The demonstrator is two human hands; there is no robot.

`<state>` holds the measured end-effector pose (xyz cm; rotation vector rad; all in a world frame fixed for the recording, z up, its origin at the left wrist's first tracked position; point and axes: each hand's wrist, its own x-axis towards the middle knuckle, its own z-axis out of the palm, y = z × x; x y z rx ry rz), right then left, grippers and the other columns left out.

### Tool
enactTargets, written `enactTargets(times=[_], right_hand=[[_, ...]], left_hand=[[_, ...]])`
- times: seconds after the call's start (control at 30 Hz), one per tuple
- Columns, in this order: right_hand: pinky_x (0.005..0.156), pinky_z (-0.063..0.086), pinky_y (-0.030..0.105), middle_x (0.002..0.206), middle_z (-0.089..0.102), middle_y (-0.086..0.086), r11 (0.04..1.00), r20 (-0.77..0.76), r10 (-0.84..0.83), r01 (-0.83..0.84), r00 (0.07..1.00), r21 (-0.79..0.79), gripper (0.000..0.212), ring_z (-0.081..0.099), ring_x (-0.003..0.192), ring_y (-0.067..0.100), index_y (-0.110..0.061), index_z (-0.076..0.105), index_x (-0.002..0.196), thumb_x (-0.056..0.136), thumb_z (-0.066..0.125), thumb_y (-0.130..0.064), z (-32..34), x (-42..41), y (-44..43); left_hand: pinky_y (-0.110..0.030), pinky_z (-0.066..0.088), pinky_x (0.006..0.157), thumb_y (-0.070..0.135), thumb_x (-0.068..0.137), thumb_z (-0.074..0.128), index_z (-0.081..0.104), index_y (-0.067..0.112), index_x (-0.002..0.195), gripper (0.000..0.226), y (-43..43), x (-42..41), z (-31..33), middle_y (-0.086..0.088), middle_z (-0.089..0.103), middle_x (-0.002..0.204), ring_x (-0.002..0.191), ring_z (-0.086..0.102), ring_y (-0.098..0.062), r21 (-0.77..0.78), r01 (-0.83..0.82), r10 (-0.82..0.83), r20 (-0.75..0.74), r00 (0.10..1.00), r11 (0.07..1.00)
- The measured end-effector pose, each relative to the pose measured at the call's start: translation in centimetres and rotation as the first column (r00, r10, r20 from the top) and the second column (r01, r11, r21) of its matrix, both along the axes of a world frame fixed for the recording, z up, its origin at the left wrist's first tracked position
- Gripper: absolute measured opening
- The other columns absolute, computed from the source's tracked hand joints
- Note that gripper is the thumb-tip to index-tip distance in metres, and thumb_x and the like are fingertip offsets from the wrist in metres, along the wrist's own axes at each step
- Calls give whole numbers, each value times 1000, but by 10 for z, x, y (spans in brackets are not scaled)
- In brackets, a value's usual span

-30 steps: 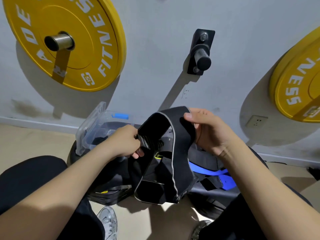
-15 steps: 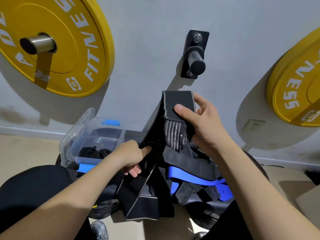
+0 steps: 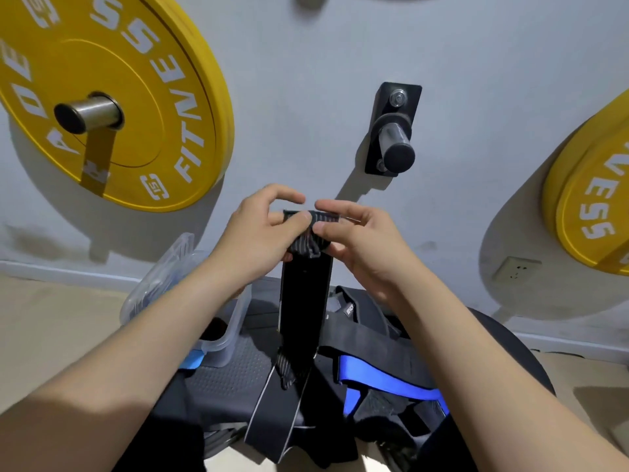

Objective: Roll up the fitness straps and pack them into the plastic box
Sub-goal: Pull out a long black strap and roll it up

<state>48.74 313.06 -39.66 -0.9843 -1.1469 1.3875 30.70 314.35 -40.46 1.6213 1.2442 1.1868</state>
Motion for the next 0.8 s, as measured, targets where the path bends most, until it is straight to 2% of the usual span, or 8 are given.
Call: enactTargets(times=[0.1, 0.17, 0.2, 0.3, 0.4, 0.57, 0.7, 0.8], right_hand=[[76, 58, 31, 96, 76, 5, 991, 206, -44, 17, 978, 131, 43, 72, 82, 16, -13, 69, 130, 93, 75, 8, 4, 4, 9], [73, 60, 31, 84, 73, -10, 973, 344, -103, 22, 933, 232, 46, 68, 71, 13, -19, 70, 129, 90, 79, 4, 1, 7, 15], [73, 59, 32, 74, 68, -16, 965, 365, -121, 24, 923, 260, 46, 63, 66, 11, -21, 71, 128, 90, 81, 2, 0, 9, 18], [68, 52, 23, 61, 56, -19, 950, 357, -155, 39, 921, 310, 43, 52, 61, 7, -20, 73, 125, 88, 85, 0, -8, 13, 31], [73, 53, 17, 65, 64, -19, 953, 269, -118, 33, 956, 302, 41, 60, 62, 2, -12, 74, 124, 88, 83, 5, -15, 14, 39], [83, 59, 25, 77, 71, -14, 950, 168, -105, 49, 980, 307, 42, 66, 74, 10, -13, 76, 123, 87, 83, 8, -25, 10, 47], [86, 62, 38, 84, 67, -4, 933, 246, -168, 74, 954, 353, 41, 58, 76, 16, -18, 77, 120, 85, 88, 1, -30, 7, 49], [80, 61, 35, 84, 71, -10, 892, 373, -303, 123, 877, 436, 36, 62, 73, 11, -23, 78, 115, 85, 90, -8, -33, 7, 52]], left_hand=[[-50, 67, 71, 25, 96, 75, 76, 35, 101, 11, 16, 0, 9, -22, 71, 74, 71, 73, -38, 112, -102, 120, -166, 979, 988], [-55, 67, 73, 24, 97, 77, 75, 32, 104, 11, 24, 5, 13, -23, 73, 76, 76, 75, -41, 76, -139, 146, -91, 985, 987], [-53, 68, 72, 23, 98, 77, 73, 32, 107, 13, 28, 7, 12, -17, 77, 77, 76, 78, -36, 54, -145, 147, -35, 989, 988], [-34, 67, 68, 13, 101, 75, 73, 24, 112, 15, 32, 11, 4, -8, 82, 88, 85, 81, -23, -8, -68, 68, 158, 985, 998], [-27, 63, 81, 2, 100, 72, 77, 20, 117, 25, 35, 5, -5, -10, 82, 106, 98, 80, -19, -62, 59, -37, 306, 951, 996], [-25, 62, 90, -14, 90, 77, 74, 17, 128, 49, 30, -3, -11, -7, 80, 119, 105, 80, -16, 63, 106, -119, 251, 961, 992], [-28, 63, 92, -17, 85, 80, 74, 13, 126, 51, 35, -2, -14, -3, 79, 120, 104, 80, -18, 139, 72, -101, 212, 972, 988], [-31, 64, 93, -13, 83, 83, 75, 15, 125, 52, 39, -2, -14, -1, 79, 117, 104, 79, -16, 183, 50, -72, 113, 991, 982]])
